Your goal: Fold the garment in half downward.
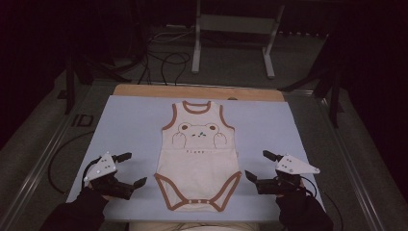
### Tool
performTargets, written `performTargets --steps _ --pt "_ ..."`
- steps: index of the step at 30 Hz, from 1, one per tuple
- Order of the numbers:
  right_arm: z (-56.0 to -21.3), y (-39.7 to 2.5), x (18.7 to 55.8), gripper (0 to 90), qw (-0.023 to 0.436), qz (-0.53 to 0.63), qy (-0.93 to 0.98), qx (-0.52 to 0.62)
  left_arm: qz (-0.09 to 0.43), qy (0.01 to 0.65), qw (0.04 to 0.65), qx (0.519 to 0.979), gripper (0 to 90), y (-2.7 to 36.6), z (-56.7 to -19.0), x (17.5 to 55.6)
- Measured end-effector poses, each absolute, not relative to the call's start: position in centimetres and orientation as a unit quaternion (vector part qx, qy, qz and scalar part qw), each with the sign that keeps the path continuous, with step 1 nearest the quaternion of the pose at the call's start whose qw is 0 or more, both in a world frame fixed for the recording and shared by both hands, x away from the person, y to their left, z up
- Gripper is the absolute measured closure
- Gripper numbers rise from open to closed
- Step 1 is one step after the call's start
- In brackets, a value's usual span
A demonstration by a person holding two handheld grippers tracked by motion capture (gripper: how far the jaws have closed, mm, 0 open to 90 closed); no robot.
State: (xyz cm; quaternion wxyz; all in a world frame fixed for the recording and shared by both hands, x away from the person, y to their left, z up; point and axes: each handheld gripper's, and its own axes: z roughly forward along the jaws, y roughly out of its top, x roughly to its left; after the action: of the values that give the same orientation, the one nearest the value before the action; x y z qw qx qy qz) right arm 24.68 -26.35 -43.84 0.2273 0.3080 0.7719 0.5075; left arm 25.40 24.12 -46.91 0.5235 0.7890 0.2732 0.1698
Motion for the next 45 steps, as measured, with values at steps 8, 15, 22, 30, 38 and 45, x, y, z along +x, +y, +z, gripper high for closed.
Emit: performTargets --steps 8,15,22,30,38,45 --pt "-41.8 -26.5 25.6 7.9 0.245 0.518 0.764 0.297 0.175 0.264 0.525 0.79 0.0 24.1 -45.1 26.2" --pt "-40.5 -26.2 26.6 7.9 0.254 0.521 0.762 0.288 0.178 0.26 0.525 0.79 0.0 24.0 -43.6 27.3" --pt "-39.7 -25.7 28.3 8.0 0.253 0.525 0.761 0.285 0.172 0.255 0.524 0.794 0.0 23.4 -42.7 28.4" --pt "-39.6 -25.4 30.0 8.0 0.251 0.523 0.762 0.288 0.166 0.253 0.523 0.797 0.0 23.0 -42.2 29.4" --pt "-40.3 -24.6 31.5 7.9 0.244 0.519 0.764 0.294 0.163 0.252 0.517 0.801 0.0 22.1 -41.9 30.7" --pt "-41.2 -23.7 32.6 7.9 0.242 0.513 0.767 0.3 0.159 0.251 0.515 0.804 0.0 21.5 -41.9 31.5"
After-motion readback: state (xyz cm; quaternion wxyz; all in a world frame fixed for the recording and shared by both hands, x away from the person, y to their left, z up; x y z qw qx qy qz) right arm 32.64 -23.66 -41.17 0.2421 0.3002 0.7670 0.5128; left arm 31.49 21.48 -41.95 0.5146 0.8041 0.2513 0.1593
